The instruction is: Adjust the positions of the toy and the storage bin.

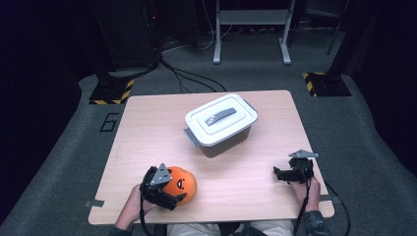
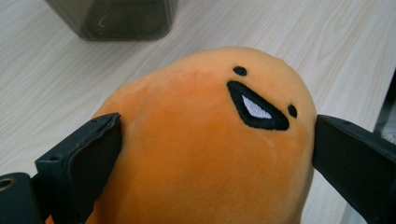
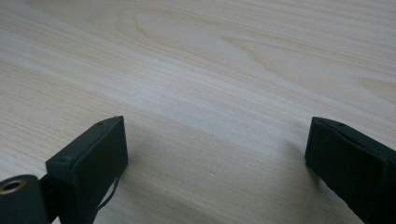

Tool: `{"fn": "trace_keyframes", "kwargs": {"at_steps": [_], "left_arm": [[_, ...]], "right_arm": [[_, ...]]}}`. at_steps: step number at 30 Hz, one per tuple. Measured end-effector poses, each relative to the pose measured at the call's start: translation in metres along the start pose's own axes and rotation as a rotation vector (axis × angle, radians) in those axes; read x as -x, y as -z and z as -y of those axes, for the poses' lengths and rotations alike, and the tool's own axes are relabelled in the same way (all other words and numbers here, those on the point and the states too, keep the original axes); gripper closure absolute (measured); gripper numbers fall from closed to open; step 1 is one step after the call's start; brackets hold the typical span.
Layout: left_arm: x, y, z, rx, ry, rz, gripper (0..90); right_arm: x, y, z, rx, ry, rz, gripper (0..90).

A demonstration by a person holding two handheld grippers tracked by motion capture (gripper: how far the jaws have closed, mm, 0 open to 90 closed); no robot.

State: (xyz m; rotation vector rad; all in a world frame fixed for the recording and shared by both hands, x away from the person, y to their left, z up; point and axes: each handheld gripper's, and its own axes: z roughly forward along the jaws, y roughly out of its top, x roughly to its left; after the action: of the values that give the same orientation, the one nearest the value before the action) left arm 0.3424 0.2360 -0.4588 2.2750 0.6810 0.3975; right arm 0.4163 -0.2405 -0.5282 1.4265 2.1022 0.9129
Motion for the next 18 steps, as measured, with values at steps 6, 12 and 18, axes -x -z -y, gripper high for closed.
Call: {"fn": "trace_keyframes", "kwargs": {"at_steps": [6, 12, 18], "left_arm": [[-0.004, -0.017, -0.005, -0.017, 0.007, 0.017, 5.1], [-0.008, -0.025, -0.007, -0.04, 0.016, 0.027, 17.0], [-0.013, -0.027, -0.005, -0.029, 0.039, 0.019, 30.2]], "right_arm": [[0.0, 0.0, 0.0, 0.001, 0.0, 0.004, 5.3], [0.0, 0.0, 0.0, 0.002, -0.001, 0.005, 5.5], [0.0, 0.0, 0.0, 0.002, -0.001, 0.005, 5.5]]}}
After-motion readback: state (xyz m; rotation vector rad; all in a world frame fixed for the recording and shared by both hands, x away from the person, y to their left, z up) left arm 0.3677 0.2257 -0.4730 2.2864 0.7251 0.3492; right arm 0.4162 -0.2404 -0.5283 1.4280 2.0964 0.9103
